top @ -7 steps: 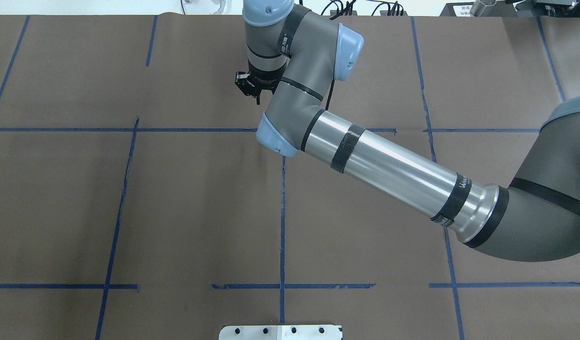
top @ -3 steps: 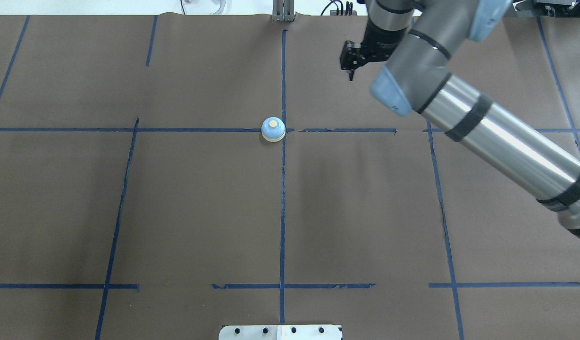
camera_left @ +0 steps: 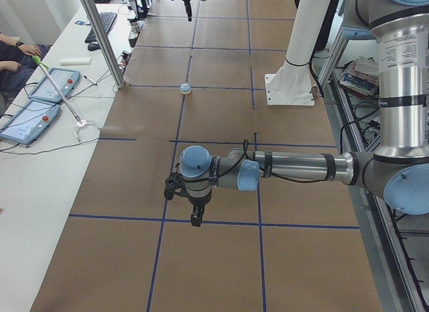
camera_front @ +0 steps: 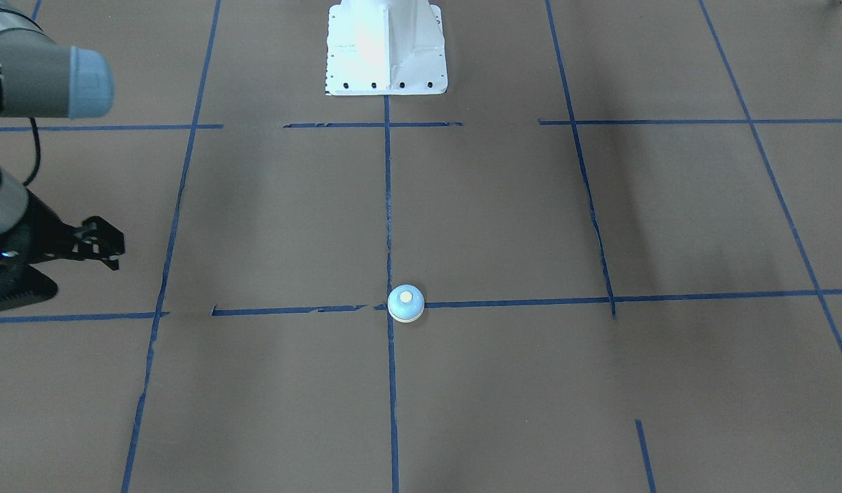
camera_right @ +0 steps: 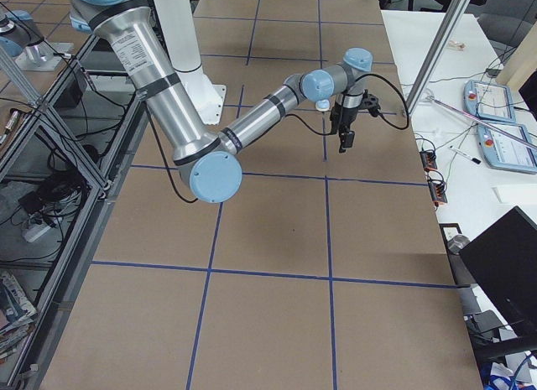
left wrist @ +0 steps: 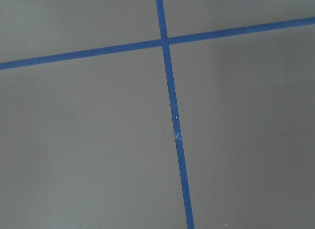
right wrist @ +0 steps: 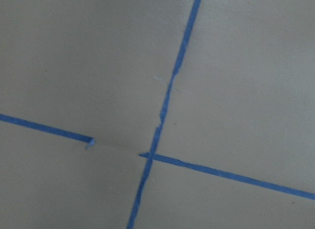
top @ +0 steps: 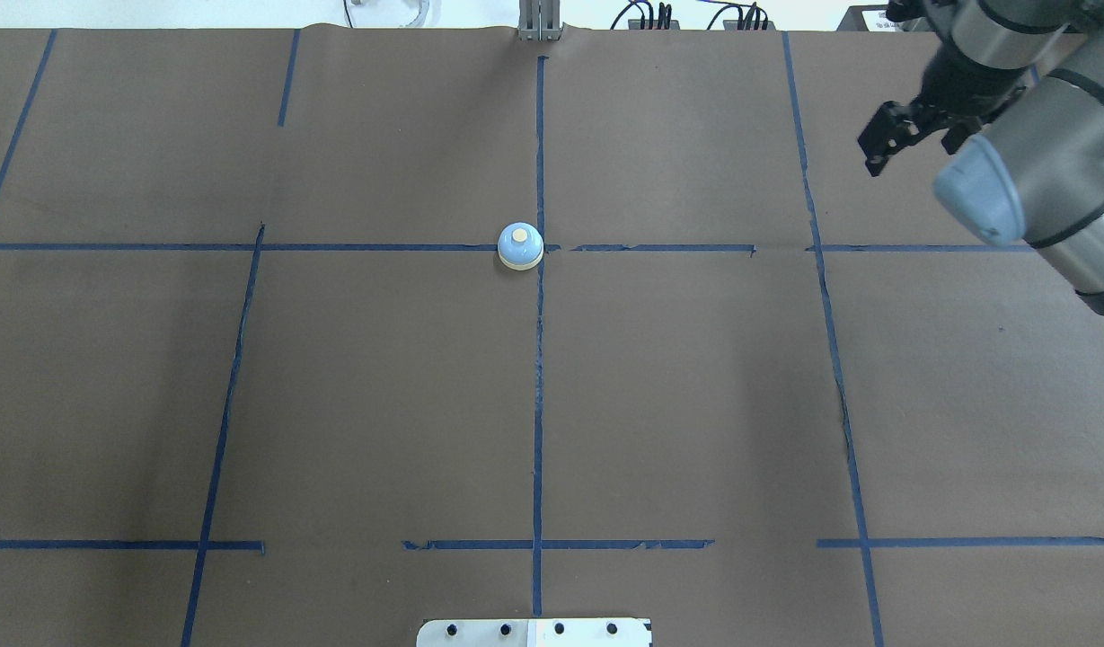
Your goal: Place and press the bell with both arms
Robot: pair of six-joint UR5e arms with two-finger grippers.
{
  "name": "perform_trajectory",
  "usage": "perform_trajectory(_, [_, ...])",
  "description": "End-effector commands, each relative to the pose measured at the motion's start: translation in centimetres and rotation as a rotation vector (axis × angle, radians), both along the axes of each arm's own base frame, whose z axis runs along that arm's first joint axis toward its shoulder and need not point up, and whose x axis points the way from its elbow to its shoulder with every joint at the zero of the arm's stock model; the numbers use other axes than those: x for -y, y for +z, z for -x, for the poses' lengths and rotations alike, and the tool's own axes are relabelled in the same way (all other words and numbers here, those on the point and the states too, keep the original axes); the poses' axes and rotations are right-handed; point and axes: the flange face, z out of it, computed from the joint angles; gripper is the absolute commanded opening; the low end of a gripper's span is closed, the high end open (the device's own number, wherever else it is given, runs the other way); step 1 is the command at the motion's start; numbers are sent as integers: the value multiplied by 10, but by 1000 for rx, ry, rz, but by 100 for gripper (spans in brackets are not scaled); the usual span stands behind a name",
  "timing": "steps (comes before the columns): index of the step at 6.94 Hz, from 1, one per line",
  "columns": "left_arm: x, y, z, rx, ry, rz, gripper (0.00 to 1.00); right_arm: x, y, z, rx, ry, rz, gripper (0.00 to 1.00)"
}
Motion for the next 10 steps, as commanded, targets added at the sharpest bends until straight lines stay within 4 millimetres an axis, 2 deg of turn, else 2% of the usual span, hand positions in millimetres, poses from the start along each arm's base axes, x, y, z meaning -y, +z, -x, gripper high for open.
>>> perform_trajectory(1, [47, 12, -6, -2, 6, 25, 100, -62, 87, -102, -4, -72, -13, 100])
perform_trajectory(2, [43, 17, -5, -3, 0, 45, 100, -81, 130, -154, -17, -94, -18, 100])
perform_trajectory(3, [28, 25, -2, -5, -7, 62, 100, -111, 174, -187, -32, -73, 43, 100])
perform_trajectory(4, [14, 36, 1, 7, -10, 78, 100, -135, 206, -198, -41, -66, 77, 100])
perform_trajectory(5, [13, 41, 0, -1, -9, 88, 100, -147, 223, -210, -29, -29, 96, 100])
perform_trajectory(6, [12, 37, 1, -1, -15, 80, 100, -162, 271, -228, 65, 45, 231, 100])
perform_trajectory(7, [12, 39, 1, 3, -13, 83, 100, -158, 275, -228, 80, 54, 209, 100])
perform_trajectory(9, [14, 36, 1, 10, -10, 73, 100, -137, 272, -227, 78, 66, 204, 100])
perform_trajectory(10, [14, 36, 1, 10, -10, 73, 100, -138, 283, -227, 83, 69, 227, 100])
